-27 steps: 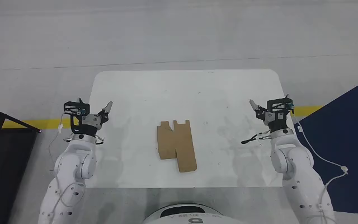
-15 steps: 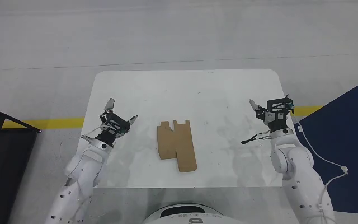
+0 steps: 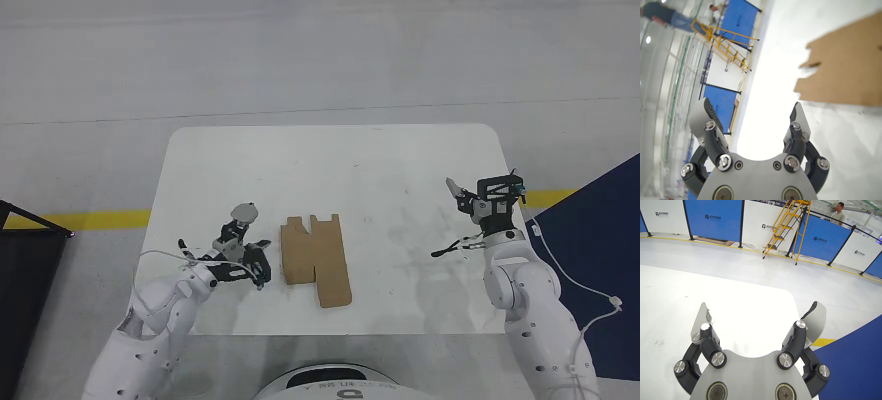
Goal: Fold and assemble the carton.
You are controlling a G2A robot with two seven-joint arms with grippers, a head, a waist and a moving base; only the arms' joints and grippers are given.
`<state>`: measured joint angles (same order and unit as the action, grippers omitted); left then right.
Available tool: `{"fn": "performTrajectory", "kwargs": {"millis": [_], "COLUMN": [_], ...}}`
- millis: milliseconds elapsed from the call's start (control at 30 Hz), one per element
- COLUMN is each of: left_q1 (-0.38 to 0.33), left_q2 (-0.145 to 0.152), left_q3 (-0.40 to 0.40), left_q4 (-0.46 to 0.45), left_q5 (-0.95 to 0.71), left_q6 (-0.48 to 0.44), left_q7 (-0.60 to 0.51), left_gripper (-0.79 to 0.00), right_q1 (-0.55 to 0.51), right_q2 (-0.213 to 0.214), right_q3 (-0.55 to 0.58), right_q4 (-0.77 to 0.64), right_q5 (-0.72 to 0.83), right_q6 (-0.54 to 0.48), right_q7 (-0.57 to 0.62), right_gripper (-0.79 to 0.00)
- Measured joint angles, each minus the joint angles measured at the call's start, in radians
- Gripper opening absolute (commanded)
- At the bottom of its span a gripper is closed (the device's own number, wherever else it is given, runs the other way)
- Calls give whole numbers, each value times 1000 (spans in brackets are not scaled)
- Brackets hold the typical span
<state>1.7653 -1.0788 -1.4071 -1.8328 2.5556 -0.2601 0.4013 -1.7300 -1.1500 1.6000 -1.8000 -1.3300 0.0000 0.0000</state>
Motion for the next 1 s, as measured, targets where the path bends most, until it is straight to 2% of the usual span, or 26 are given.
{"fn": "performTrajectory", "kwargs": {"millis": [167, 333, 500, 800, 1000], "left_q1": [-8, -25, -73, -140, -168], "left_q2": [18, 23, 19, 17, 16], "left_q3": [-9, 50, 112, 179, 218], "left_q4": [-3, -11, 16, 60, 80], "left_q5": [203, 298, 293, 274, 278], "left_q6": [-114, -146, -160, -178, -187], "left_q7": [42, 57, 70, 104, 94], "left_gripper": [-18, -52, -74, -237, -286], "right_q1": [0, 0, 0, 0, 0], "right_q2": [0, 0, 0, 0, 0], "right_q3": [0, 0, 0, 0, 0], "right_q4": [0, 0, 0, 0, 0], "right_q5": [0, 0, 0, 0, 0], "right_q6": [0, 0, 0, 0, 0], "right_q7": [0, 0, 0, 0, 0], "right_gripper": [0, 0, 0, 0, 0]}}
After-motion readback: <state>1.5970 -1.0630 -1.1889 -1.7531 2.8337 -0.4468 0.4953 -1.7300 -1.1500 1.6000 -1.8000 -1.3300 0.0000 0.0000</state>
